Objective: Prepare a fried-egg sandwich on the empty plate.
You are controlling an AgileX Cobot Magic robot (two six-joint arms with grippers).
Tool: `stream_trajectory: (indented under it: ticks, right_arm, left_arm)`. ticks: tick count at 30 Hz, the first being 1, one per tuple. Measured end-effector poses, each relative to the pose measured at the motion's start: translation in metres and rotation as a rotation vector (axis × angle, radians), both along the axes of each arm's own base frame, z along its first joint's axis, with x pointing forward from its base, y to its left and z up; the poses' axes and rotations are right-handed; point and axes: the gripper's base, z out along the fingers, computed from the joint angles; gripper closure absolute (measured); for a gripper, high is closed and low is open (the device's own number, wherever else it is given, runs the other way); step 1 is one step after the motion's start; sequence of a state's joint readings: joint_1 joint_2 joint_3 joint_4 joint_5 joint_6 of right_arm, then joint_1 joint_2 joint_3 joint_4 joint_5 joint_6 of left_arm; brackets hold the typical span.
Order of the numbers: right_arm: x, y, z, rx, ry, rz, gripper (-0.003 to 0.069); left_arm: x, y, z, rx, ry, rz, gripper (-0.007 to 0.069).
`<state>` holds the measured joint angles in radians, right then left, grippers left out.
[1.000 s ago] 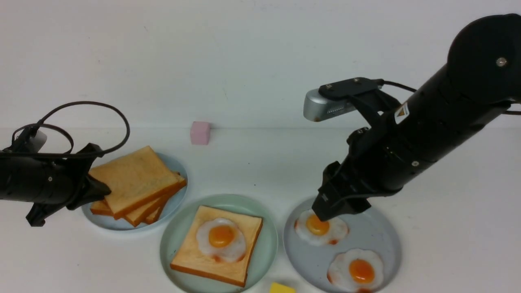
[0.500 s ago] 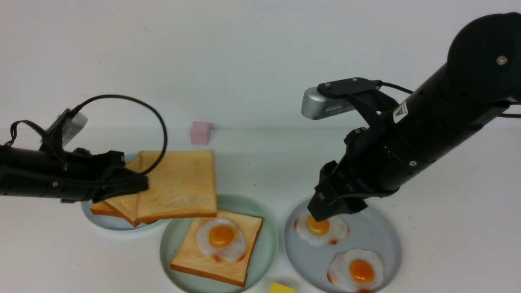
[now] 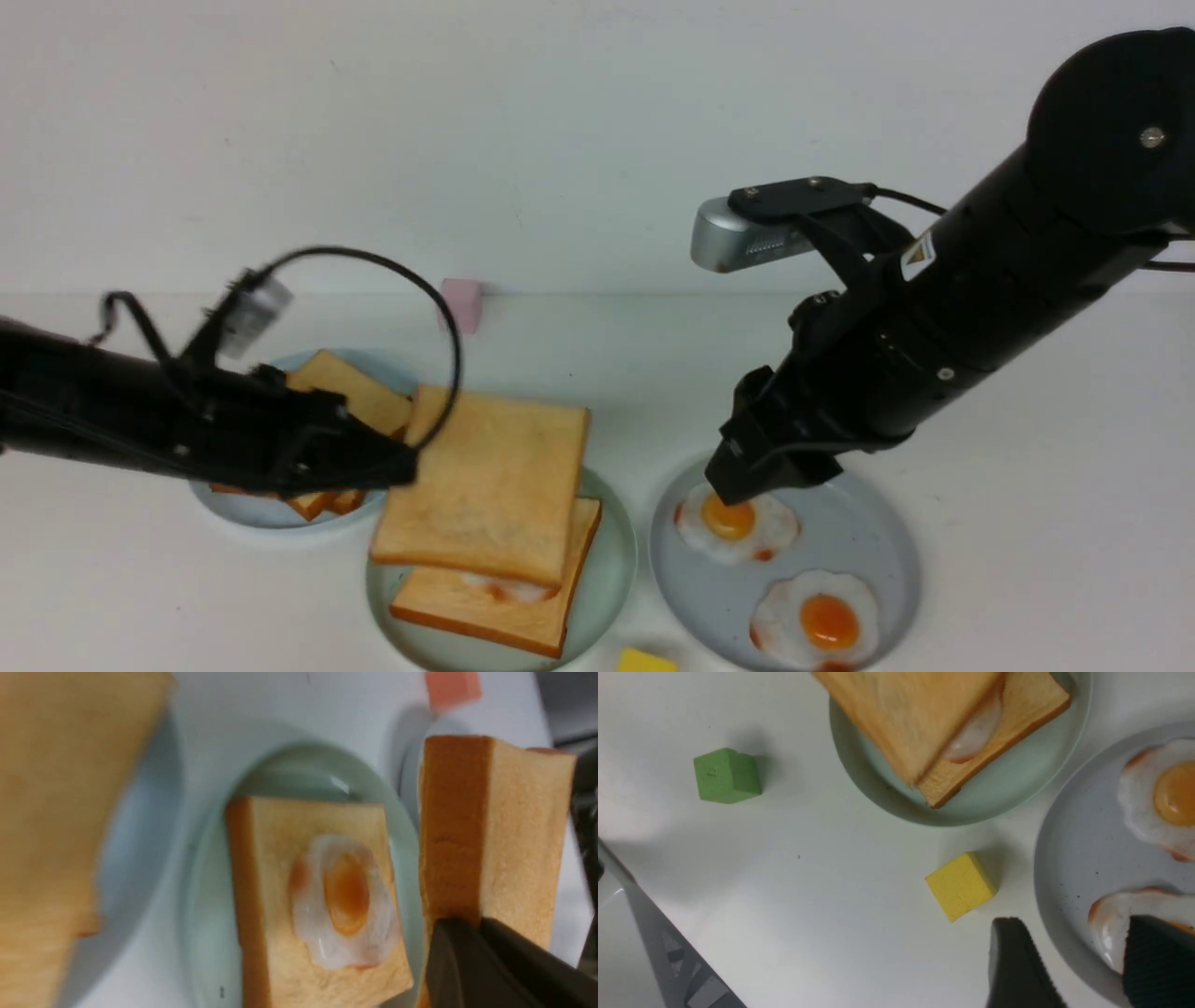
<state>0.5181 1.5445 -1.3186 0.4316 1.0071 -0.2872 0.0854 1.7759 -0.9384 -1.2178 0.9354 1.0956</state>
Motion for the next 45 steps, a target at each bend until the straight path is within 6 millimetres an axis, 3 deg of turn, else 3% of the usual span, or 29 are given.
stream_trajectory:
  ticks: [4,11,15,23,28,30,32,37,39,43,44,45]
  right_arm:
    - [0.000,0.000,0.000,0.000,-0.001,0.000,0.0314]
    - [0.000,0.000,0.000,0.005,0.002,-0.001,0.0314]
    - [0.000,0.000,0.000,0.007,0.003,-0.001,0.0316]
    - [0.000,0.000,0.000,0.007,0.003,-0.001,0.0378]
    - [-0.001,-0.003,0.006,0.001,-0.038,-0.025,0.0529]
    - [-0.002,-0.006,0.009,-0.007,-0.049,-0.045,0.0575]
    - [-0.005,-0.010,0.017,-0.008,-0.067,-0.079,0.0638]
    - [-0.022,-0.024,0.044,0.038,-0.136,-0.156,0.0670]
    - [-0.036,-0.034,0.058,0.078,-0.196,-0.190,0.0670]
    - [-0.057,-0.048,0.065,0.144,-0.295,-0.232,0.0670]
    - [-0.067,-0.056,0.060,0.175,-0.337,-0.254,0.0670]
    - [-0.070,-0.058,0.062,0.190,-0.360,-0.260,0.0670]
  left_arm:
    - [0.002,-0.010,-0.016,0.094,0.029,-0.007,0.0628]
    - [0.005,-0.008,-0.018,0.129,0.021,0.032,0.0624]
    - [0.005,-0.009,-0.018,0.124,0.033,0.042,0.0585]
    - [0.003,-0.009,-0.018,0.121,0.052,0.031,0.0372]
    - [-0.002,-0.008,-0.010,0.146,0.073,0.039,0.0174]
    - [-0.003,-0.005,-0.001,0.172,0.063,0.066,0.0134]
    - [-0.005,-0.002,0.020,0.202,0.036,0.117,0.0081]
    - [-0.019,0.000,0.078,0.189,-0.027,0.210,0.0050]
    - [-0.036,-0.007,0.105,0.166,-0.068,0.207,0.0059]
    - [-0.063,-0.021,0.133,0.169,-0.134,0.143,0.0113]
    - [-0.079,-0.027,0.146,0.193,-0.177,0.108,0.0165]
    - [-0.082,-0.028,0.148,0.195,-0.179,0.107,0.0181]
